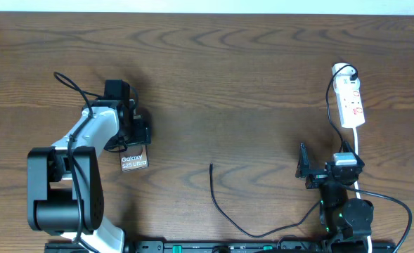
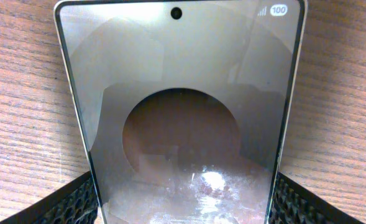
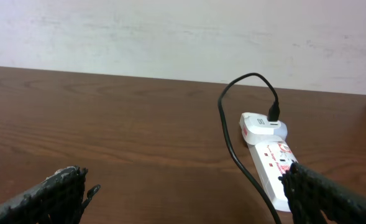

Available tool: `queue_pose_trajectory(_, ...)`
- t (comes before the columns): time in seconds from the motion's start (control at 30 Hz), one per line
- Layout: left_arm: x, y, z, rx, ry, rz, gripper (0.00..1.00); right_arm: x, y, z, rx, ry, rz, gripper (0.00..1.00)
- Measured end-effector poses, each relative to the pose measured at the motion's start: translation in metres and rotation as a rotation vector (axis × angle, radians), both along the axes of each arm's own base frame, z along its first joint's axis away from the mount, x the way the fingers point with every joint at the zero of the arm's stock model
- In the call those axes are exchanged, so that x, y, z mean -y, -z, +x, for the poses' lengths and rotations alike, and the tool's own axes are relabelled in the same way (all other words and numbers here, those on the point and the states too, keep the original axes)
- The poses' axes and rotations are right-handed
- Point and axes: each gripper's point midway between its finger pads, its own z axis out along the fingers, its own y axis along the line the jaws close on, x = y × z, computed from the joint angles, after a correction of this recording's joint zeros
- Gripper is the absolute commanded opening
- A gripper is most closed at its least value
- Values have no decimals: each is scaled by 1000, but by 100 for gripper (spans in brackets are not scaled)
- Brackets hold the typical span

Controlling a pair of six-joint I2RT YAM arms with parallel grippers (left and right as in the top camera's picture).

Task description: Plug charger to phone and switch on socket

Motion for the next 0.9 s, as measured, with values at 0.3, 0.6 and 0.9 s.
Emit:
queue_pose_trajectory(0.3,0,0,0,0,0,0,84,0,0,0,0,0,0,99)
queue_pose_trajectory(0.6,0,0,0,-1,0,0,90,0,0,0,0,0,0,99)
queue_pose_trajectory(0.9,0,0,-1,-5,0,0,78,0,0,0,0,0,0,99)
